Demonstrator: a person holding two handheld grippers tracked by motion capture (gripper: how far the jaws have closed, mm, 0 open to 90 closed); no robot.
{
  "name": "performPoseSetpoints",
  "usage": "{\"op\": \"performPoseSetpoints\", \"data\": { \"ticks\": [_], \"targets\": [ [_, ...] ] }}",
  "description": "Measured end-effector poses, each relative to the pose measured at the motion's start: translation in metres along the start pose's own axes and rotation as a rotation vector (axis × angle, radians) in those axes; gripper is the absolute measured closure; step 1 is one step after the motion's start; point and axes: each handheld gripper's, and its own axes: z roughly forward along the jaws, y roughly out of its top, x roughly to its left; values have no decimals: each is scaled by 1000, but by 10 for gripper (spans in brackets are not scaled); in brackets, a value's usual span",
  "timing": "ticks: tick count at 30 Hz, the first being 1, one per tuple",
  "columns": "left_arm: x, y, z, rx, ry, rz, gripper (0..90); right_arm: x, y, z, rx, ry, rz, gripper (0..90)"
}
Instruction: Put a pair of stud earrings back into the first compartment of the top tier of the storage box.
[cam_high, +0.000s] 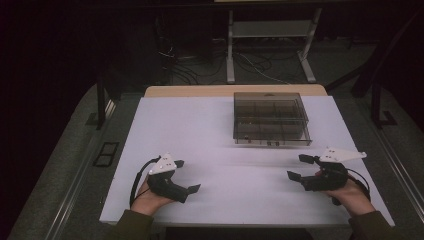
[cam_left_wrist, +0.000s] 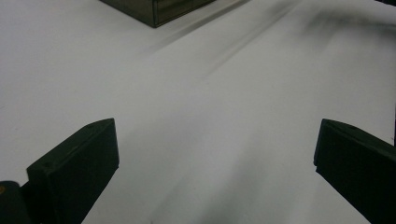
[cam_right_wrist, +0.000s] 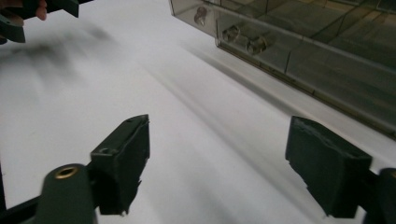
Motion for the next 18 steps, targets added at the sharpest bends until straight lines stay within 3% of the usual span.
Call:
{"op": "performPoseSetpoints", "data": {
  "ticks": [10, 18],
  "targets": [
    [0, -1, 0, 8, 5, 1, 0, 4, -18, 1, 16, -11, -6, 177],
    [0, -1, 0, 16, 13, -1, 0, 7, -19, 3, 17, -1, -13, 177]
  ]
}}
